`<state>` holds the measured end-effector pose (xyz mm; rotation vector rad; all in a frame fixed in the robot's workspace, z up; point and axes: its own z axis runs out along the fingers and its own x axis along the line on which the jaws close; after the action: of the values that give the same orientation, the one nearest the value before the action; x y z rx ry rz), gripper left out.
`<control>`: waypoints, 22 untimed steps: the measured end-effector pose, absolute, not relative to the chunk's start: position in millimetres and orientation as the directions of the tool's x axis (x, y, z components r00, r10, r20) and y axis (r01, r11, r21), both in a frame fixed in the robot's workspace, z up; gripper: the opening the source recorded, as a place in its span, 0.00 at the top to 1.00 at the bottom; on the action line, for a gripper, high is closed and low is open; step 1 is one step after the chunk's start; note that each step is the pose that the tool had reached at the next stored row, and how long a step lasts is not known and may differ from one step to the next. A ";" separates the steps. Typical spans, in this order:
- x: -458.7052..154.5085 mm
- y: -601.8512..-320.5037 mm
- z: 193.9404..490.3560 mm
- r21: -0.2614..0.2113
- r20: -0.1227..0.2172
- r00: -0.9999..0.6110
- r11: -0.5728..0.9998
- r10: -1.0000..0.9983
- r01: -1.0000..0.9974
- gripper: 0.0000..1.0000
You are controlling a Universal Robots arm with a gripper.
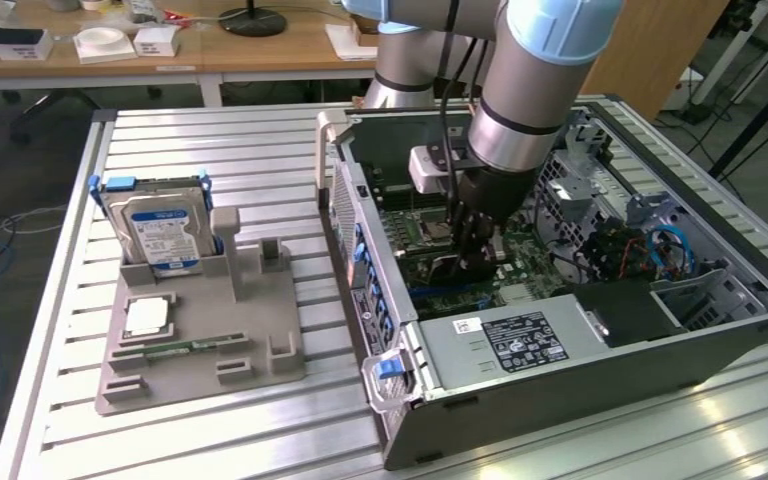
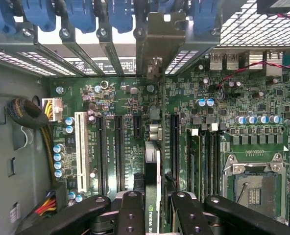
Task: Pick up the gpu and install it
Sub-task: 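Insert the gpu into the slot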
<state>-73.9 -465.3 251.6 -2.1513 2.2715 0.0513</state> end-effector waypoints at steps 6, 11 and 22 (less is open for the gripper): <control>-70.5 -465.2 251.0 0.026 -0.031 -0.055 0.054 -0.998 -0.998 0.74; -70.6 -465.3 248.8 0.026 -0.031 -0.055 0.054 -0.998 -0.998 0.74; -70.5 -465.2 248.5 0.025 -0.031 -0.055 0.054 -0.998 -0.998 0.74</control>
<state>-70.5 -465.2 248.5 -2.1558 2.2770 0.0629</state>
